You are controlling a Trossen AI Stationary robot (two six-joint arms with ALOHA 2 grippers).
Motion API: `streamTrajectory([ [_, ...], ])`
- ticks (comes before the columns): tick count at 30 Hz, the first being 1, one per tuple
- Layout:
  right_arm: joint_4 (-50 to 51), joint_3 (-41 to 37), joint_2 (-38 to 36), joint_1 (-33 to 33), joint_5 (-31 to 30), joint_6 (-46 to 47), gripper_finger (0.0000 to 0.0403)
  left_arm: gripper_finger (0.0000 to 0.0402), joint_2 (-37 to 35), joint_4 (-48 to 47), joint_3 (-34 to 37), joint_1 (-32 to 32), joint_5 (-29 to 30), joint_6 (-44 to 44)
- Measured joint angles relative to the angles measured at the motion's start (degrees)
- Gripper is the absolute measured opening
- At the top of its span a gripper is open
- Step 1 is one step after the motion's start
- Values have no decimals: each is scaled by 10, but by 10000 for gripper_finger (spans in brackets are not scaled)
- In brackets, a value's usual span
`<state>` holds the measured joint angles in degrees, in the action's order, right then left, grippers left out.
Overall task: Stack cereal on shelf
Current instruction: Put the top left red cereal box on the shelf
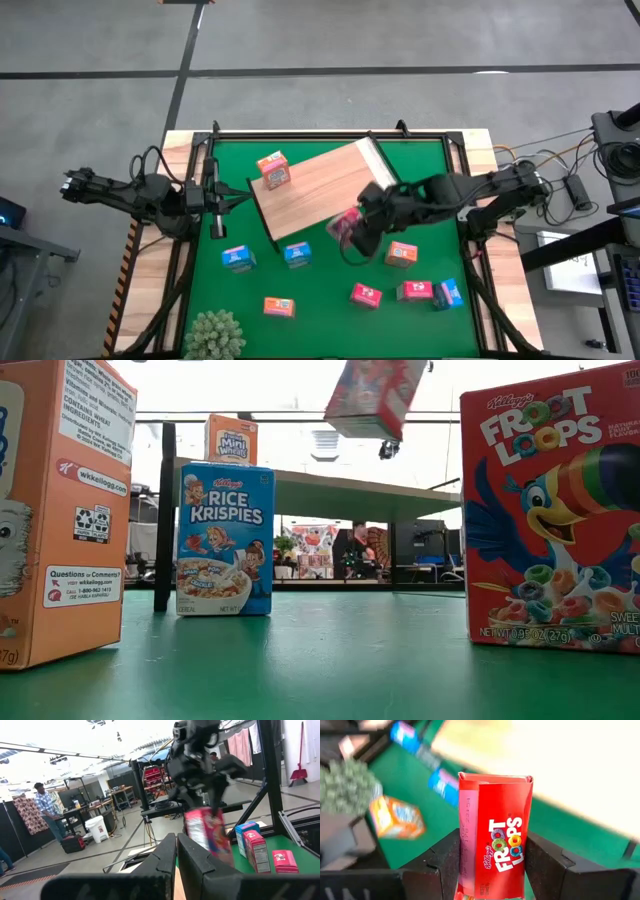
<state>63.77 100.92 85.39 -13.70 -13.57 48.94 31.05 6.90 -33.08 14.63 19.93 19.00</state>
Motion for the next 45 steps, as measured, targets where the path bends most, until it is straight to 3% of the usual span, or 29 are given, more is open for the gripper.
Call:
streamTrajectory([
  [6,-41,0,-13,64,8,-124,178,0,2,0,0,0,0,-1],
  [9,-62,0,-13,110,45,-188,178,0,2,0,0,0,0,-2],
  [21,-51,54,34,246,108,-397,178,0,3,-1,0,0,0,-1],
  [37,86,276,212,261,106,-544,178,0,3,-1,-1,0,0,0],
  [45,99,311,249,263,106,-555,178,0,3,-2,-1,0,0,0],
])
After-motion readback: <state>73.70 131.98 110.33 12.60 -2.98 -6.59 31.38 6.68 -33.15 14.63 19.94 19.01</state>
